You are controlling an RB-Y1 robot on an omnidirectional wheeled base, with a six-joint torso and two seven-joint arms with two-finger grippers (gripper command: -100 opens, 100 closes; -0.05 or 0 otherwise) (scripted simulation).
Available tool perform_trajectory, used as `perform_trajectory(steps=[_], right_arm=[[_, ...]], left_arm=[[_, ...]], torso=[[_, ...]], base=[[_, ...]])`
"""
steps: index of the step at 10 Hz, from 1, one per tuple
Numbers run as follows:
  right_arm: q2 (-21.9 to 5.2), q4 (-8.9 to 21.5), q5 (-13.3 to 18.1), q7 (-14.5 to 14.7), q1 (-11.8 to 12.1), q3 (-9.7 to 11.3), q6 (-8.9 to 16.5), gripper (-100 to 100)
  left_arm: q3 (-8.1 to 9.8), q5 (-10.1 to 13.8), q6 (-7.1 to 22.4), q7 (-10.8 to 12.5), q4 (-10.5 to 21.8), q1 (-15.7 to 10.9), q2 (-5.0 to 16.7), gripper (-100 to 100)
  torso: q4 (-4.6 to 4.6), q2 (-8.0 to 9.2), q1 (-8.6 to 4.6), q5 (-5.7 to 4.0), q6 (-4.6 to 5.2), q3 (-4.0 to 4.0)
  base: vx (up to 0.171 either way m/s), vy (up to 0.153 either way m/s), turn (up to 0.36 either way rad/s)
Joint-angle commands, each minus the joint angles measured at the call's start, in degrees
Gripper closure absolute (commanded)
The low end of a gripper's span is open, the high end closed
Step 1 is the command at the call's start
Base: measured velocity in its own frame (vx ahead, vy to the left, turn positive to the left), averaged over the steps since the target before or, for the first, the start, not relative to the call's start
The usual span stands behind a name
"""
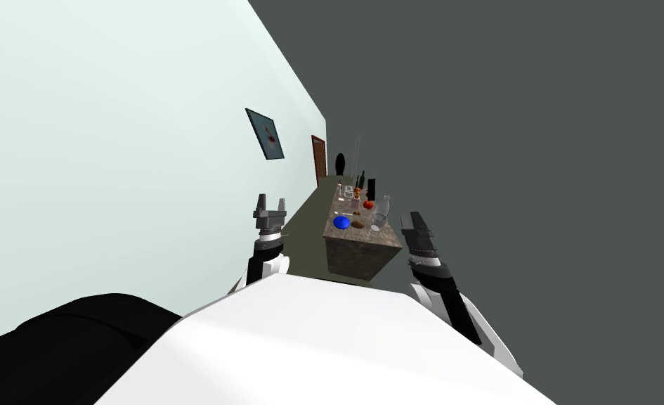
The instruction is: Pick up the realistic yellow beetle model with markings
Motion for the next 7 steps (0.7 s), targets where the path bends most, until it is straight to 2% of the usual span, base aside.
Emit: perform_trajectory(steps=[1, 2, 3, 4, 5, 6, 7], right_arm=[[-2.1, 1.1, 0.1, -0.4, 0.2, -0.3, -0.7, -100], [-4.2, 3.3, 0.7, -0.8, 0.4, -0.3, -1.6, -100], [-5.2, 3.3, 0.7, -0.8, 0.4, -0.3, -1.6, -100], [-7.2, 5.5, 1.3, -1.2, 0.6, -0.2, -2.6, -100], [-8.5, 5.5, 1.3, -1.2, 0.6, -0.2, -2.6, -100], [-10.3, 7.9, 2.0, -1.4, 0.7, -0.1, -3.5, -100], [-11.9, 7.9, 2.0, -1.4, 0.7, -0.1, -3.5, -100]], left_arm=[[0.0, 0.0, 0.0, 0.0, 0.0, 0.0, 0.0, 0], [0.0, 0.0, 0.0, 0.0, 0.0, 0.0, 0.0, 0], [0.0, 0.0, 0.0, 0.0, 0.0, 0.0, 0.0, 0], [0.0, 0.0, 0.0, 0.0, 0.0, 0.0, 0.0, 0], [0.0, 0.0, 0.0, 0.0, 0.0, 0.0, 0.0, 0], [0.0, 0.0, 0.0, 0.0, 0.0, 0.0, 0.0, 0], [0.0, 0.0, 0.0, 0.0, 0.0, 0.0, 0.0, 0]], torso=[[0.0, 0.0, 0.0, 0.0, 0.0, 0.0], [0.0, -0.03, -0.05, 0.0, 0.02, -0.01], [-0.01, -0.04, -0.03, -0.01, 0.01, -0.02], [-0.01, -0.08, -0.05, 0.0, 0.01, -0.04], [-0.01, -0.05, -0.02, 0.0, 0.0, -0.03], [-0.01, -0.1, -0.05, 0.0, 0.02, -0.05], [-0.02, -0.11, 0.06, 0.01, 0.0, -0.06]], base=[[-0.06, 0.075, 0.028], [-0.058, 0.085, 0.066], [-0.046, 0.077, 0.041], [-0.061, 0.087, 0.09], [-0.041, 0.079, 0.04], [-0.041, 0.115, 0.084], [-0.035, 0.093, 0.036]])
